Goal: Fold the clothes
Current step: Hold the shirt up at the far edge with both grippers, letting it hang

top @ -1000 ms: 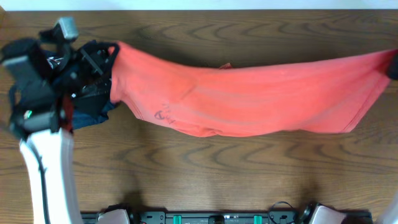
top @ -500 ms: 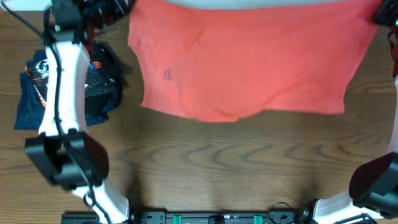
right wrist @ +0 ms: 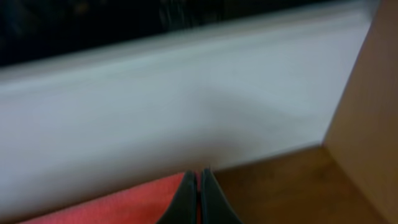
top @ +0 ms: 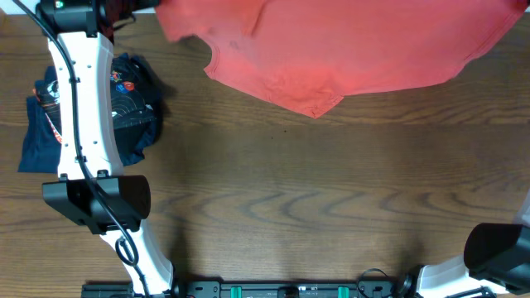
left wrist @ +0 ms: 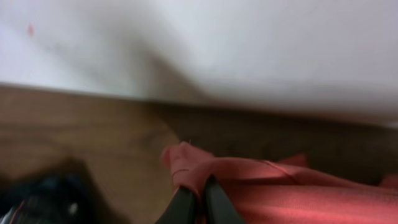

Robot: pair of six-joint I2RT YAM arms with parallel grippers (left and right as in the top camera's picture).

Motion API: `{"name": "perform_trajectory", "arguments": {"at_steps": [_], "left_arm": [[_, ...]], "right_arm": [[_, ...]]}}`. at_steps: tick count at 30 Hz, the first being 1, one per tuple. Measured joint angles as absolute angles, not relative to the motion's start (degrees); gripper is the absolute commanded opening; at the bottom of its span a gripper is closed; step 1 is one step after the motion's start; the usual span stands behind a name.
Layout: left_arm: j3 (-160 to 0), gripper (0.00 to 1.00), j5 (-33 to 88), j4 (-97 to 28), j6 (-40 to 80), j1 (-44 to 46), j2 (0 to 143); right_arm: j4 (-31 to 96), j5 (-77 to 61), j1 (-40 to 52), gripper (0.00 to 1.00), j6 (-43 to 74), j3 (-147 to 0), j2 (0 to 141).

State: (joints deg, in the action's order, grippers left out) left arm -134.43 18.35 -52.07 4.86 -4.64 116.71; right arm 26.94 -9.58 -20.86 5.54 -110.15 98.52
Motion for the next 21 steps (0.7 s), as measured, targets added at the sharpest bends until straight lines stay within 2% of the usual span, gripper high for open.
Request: {"name": "perform_trajectory", "arguments": {"at_steps": [8, 21], "left_arm": [[-134.3, 0.06, 16.3, -60.0, 2.9, -4.6, 112.7], [-134.9, 0.06, 15.9, -57.5, 2.7, -4.8, 86.8]], "right_arm": [[30.4, -6.9, -20.9, 0.01, 4.5, -110.0, 95.9], [27.8, 9.2, -22.1, 0.01, 4.5, -110.7, 75.3]]}}
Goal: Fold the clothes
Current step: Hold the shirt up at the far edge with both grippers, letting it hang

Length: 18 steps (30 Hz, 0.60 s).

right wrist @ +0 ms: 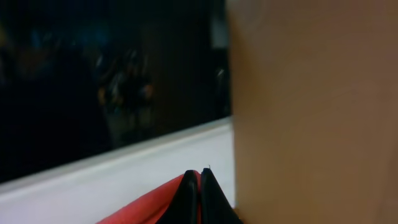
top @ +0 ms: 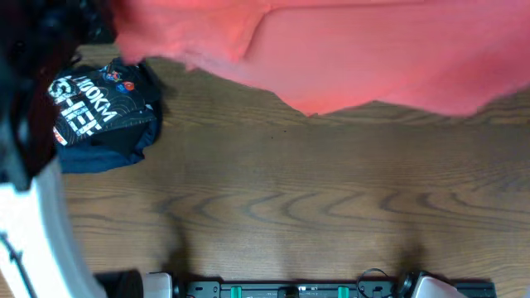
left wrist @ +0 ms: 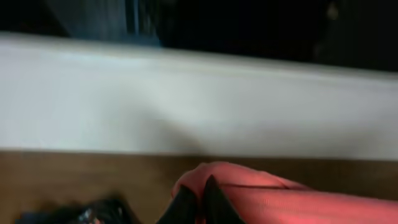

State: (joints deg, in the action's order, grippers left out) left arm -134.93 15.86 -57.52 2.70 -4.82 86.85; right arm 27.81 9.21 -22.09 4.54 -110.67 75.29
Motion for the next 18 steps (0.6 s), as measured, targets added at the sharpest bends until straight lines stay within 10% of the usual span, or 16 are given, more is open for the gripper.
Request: {"name": "perform_trajectory", "arguments": {"at_steps": [18], "left_arm": [[-134.9, 0.06, 19.8, -50.9, 2.7, -4.6, 105.8]], "right_arm": [[35.6, 0.5, -21.0, 0.01, 4.5, -110.8, 96.7]]}}
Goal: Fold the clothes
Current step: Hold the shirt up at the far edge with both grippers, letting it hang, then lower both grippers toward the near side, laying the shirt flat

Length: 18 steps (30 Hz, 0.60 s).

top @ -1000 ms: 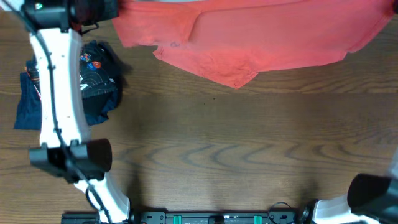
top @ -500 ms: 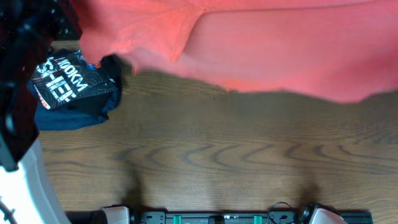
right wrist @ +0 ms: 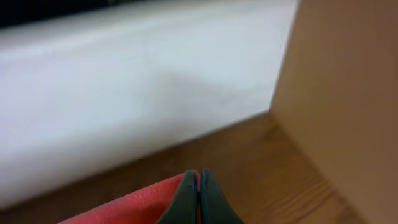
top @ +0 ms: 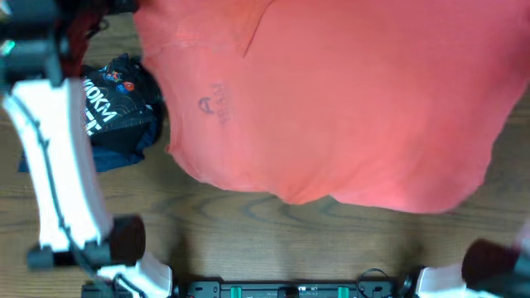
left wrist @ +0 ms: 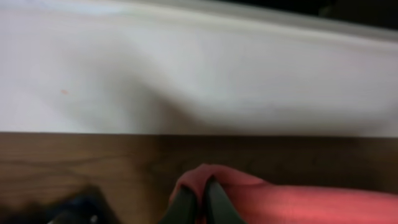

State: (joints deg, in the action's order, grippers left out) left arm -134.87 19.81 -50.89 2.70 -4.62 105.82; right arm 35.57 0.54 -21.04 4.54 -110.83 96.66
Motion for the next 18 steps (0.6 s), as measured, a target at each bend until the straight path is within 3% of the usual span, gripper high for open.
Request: {"name": "perform_trajectory", "arguments": {"at_steps": [6, 12, 18], "left_arm": [[-133.9, 0.06, 21.1, -32.2, 3.4, -3.9, 116.7], [-133.7, 0.06, 21.9, -13.1, 8.8, -3.6, 118.0], [-136.2, 0.06, 22.1, -21.1, 10.9, -3.6, 112.7]], "right_arm": [[27.2, -0.2, -19.0, 0.01, 7.2, -110.3, 106.7], [22.7, 0.5, -18.8, 0.01, 12.8, -113.3, 107.6], [30.2, 3.4, -19.6, 0.01, 12.7, -122.6, 105.5]]}}
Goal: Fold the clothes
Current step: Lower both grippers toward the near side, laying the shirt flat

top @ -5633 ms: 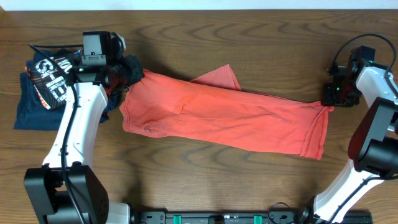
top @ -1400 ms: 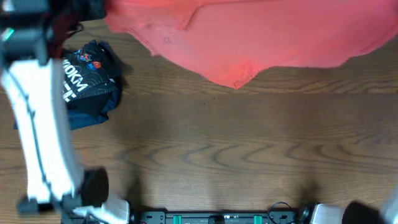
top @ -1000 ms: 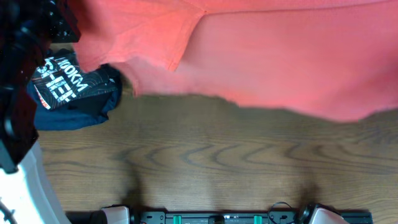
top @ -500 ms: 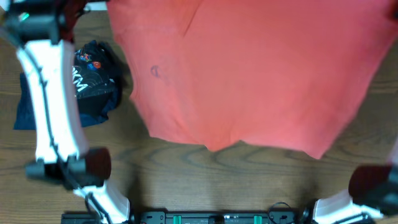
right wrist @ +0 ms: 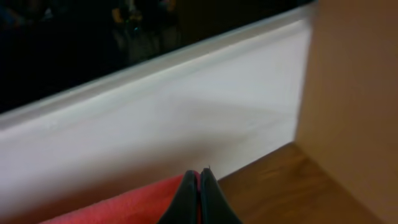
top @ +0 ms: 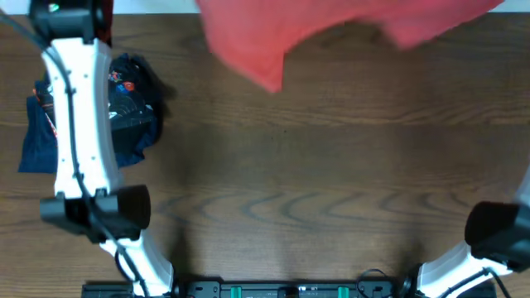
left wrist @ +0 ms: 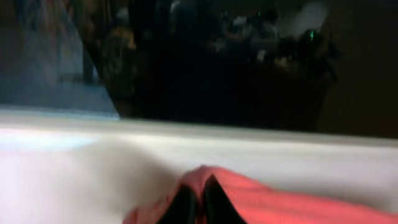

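Note:
A red shirt (top: pixel 331 25) hangs blurred across the far edge of the table in the overhead view, its lower flap reaching to about a third of the way across. My left gripper (left wrist: pixel 198 186) is shut on a bunched corner of the red shirt (left wrist: pixel 280 202). In the right wrist view my right gripper (right wrist: pixel 199 180) is shut on another edge of the red shirt (right wrist: pixel 124 208). Neither gripper shows in the overhead view; only the white left arm (top: pixel 74 116) does.
A folded dark blue and black shirt (top: pixel 124 108) with printed lettering lies at the left of the wooden table (top: pixel 315 190), partly under the left arm. A white wall (right wrist: pixel 155 118) runs behind the table, a tan panel (right wrist: pixel 367 93) at the right. The right arm's base (top: pixel 497 240) sits bottom right.
The red shirt, spread over most of the table 0.6 s ago, is now pulled back to the far edge. The left wrist view now looks higher, above the wall.
Both grippers stayed shut on the red shirt throughout. First it hung at the far edge, then lower over the back of the table, then it covered most of the table. Now it is back at the far edge, and the dark shirt has stayed at the left.

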Robot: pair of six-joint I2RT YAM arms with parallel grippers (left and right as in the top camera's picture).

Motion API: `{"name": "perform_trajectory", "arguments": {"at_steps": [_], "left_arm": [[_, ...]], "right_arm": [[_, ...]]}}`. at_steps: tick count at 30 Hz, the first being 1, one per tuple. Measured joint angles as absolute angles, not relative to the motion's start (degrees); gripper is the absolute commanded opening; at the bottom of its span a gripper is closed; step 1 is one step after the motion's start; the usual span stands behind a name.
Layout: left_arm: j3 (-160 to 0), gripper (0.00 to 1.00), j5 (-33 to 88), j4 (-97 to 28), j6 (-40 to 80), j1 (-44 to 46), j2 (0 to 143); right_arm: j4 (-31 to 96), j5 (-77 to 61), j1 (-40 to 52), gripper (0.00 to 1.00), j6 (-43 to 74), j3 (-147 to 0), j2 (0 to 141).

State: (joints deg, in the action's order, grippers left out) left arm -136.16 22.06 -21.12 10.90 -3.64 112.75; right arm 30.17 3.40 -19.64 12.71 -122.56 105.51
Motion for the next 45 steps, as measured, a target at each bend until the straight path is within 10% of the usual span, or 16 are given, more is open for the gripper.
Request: {"name": "perform_trajectory", "arguments": {"at_steps": [14, 45], "left_arm": [[-131.7, 0.06, 21.9, -84.5, 6.6, -3.7, 107.7], [-64.8, 0.06, 20.4, -80.3, 3.0, -4.1, 93.2]], "right_arm": [[68.2, 13.0, -22.0, 0.01, 9.0, -117.1, 105.8], [73.0, 9.4, -32.0, 0.01, 11.1, -74.3, 106.1]]}}
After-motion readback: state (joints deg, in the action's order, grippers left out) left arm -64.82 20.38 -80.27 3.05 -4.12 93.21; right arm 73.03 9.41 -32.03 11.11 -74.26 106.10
